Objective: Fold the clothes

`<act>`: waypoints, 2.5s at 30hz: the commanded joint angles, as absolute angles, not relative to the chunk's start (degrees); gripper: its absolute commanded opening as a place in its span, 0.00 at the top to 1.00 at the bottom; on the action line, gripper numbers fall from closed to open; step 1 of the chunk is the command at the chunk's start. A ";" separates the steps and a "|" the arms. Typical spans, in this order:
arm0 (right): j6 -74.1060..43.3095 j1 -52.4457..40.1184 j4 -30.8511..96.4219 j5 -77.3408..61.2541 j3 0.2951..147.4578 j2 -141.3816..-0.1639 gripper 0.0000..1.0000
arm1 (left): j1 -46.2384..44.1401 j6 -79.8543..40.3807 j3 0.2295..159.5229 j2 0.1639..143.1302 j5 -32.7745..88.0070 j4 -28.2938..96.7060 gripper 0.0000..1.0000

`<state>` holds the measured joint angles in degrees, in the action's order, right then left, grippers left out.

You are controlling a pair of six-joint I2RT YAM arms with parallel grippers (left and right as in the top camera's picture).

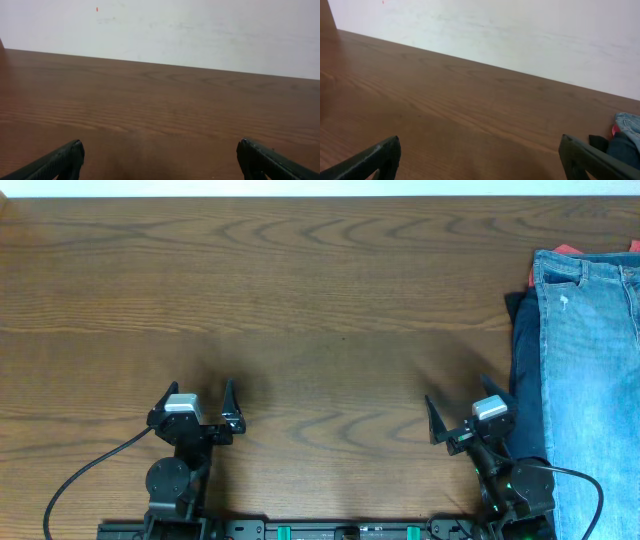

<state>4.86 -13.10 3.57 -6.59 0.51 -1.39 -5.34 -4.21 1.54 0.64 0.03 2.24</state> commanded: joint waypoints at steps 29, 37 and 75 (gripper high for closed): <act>5.43 -12.27 3.64 -6.39 0.32 -1.45 0.01 | -5.06 -3.68 0.23 0.67 -0.23 4.01 0.02; 5.43 -12.27 3.64 -6.39 0.32 -1.45 0.01 | -5.06 -3.68 0.23 0.67 -0.23 4.01 0.02; -9.82 -12.27 19.25 -15.07 19.05 -4.21 0.01 | -5.04 -13.39 22.59 7.03 16.58 12.86 0.02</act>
<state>-8.69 -13.10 16.01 -18.06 11.81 -2.61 -5.34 -12.47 14.72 3.97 18.90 10.79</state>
